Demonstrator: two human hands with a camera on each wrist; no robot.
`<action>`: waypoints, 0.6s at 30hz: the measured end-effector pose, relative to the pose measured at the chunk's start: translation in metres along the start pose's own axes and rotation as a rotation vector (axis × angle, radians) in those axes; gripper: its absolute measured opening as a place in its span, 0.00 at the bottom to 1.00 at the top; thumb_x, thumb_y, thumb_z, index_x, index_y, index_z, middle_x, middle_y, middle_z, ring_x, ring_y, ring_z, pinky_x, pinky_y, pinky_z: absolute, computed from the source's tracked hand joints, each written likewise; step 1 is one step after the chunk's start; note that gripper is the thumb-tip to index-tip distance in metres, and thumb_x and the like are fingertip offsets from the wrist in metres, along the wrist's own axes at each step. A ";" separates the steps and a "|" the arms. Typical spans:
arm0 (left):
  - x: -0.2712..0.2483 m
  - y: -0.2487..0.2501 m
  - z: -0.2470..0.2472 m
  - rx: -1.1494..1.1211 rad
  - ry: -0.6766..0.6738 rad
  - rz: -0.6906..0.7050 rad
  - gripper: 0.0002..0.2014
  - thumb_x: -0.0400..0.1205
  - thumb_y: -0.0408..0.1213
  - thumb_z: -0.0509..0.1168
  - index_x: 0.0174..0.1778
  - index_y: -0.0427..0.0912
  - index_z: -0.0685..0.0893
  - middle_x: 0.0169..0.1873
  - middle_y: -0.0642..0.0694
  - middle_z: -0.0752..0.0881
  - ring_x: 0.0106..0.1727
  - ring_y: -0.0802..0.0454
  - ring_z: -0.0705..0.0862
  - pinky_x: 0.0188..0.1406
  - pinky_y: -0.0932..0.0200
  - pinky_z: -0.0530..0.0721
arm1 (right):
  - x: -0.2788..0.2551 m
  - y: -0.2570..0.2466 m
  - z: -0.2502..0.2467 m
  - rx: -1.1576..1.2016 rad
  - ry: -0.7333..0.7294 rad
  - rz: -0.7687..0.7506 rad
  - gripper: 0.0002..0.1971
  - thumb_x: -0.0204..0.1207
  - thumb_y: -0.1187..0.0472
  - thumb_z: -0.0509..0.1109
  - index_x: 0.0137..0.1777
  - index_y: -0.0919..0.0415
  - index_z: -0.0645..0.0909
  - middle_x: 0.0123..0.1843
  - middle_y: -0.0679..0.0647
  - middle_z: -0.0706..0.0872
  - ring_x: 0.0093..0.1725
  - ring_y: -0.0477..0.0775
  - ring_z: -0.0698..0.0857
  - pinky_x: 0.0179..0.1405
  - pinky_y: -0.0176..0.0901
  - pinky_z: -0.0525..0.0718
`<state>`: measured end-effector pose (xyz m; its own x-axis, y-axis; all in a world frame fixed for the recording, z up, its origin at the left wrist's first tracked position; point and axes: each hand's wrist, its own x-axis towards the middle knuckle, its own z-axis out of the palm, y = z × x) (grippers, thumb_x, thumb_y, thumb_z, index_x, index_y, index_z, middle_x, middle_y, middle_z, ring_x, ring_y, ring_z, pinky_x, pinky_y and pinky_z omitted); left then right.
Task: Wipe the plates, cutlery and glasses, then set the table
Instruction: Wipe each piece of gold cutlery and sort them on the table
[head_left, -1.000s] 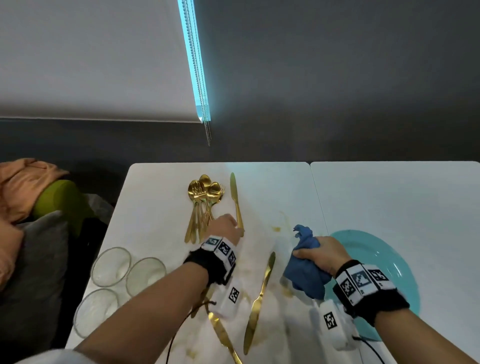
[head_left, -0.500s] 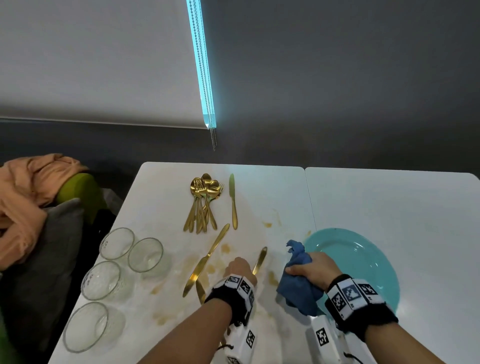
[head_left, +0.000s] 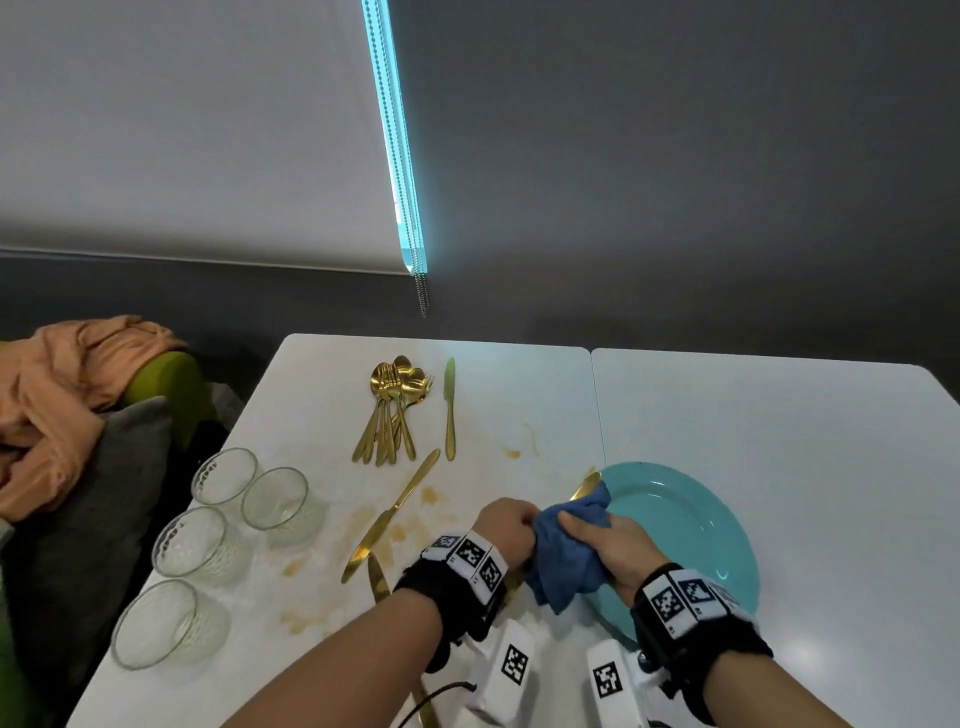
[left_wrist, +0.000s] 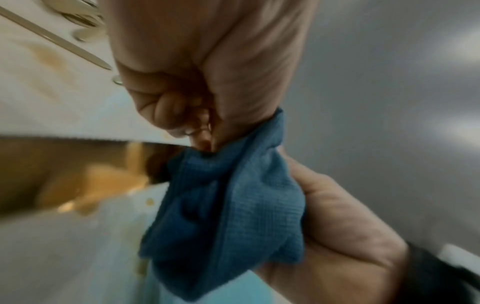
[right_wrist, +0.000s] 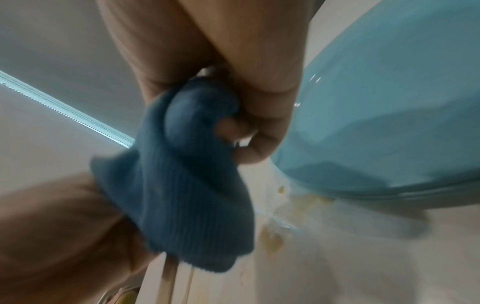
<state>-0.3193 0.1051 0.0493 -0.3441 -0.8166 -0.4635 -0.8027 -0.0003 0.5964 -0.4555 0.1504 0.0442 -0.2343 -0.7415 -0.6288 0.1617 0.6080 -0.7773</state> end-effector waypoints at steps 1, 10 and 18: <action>-0.003 0.006 0.000 0.014 -0.003 0.020 0.13 0.81 0.30 0.59 0.55 0.33 0.86 0.56 0.34 0.87 0.60 0.40 0.83 0.53 0.59 0.78 | 0.002 -0.002 0.001 0.004 0.024 -0.009 0.08 0.71 0.66 0.75 0.46 0.70 0.85 0.40 0.65 0.87 0.48 0.65 0.85 0.56 0.57 0.83; -0.010 0.015 -0.006 -0.109 0.079 -0.044 0.11 0.78 0.38 0.68 0.54 0.40 0.88 0.55 0.42 0.88 0.54 0.48 0.83 0.54 0.63 0.78 | 0.020 -0.067 -0.030 0.025 0.311 -0.196 0.08 0.68 0.63 0.77 0.43 0.63 0.82 0.43 0.58 0.83 0.44 0.57 0.81 0.48 0.44 0.80; 0.000 0.018 -0.025 -0.658 0.281 -0.166 0.03 0.76 0.31 0.71 0.44 0.37 0.87 0.44 0.41 0.89 0.50 0.48 0.84 0.58 0.57 0.80 | -0.002 -0.054 -0.012 -0.123 -0.199 -0.047 0.07 0.70 0.62 0.76 0.44 0.65 0.84 0.41 0.61 0.88 0.41 0.56 0.86 0.41 0.44 0.83</action>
<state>-0.3222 0.0905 0.0761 -0.0340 -0.8928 -0.4491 -0.3441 -0.4114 0.8440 -0.4750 0.1224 0.0880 -0.0434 -0.8034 -0.5938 0.0347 0.5928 -0.8046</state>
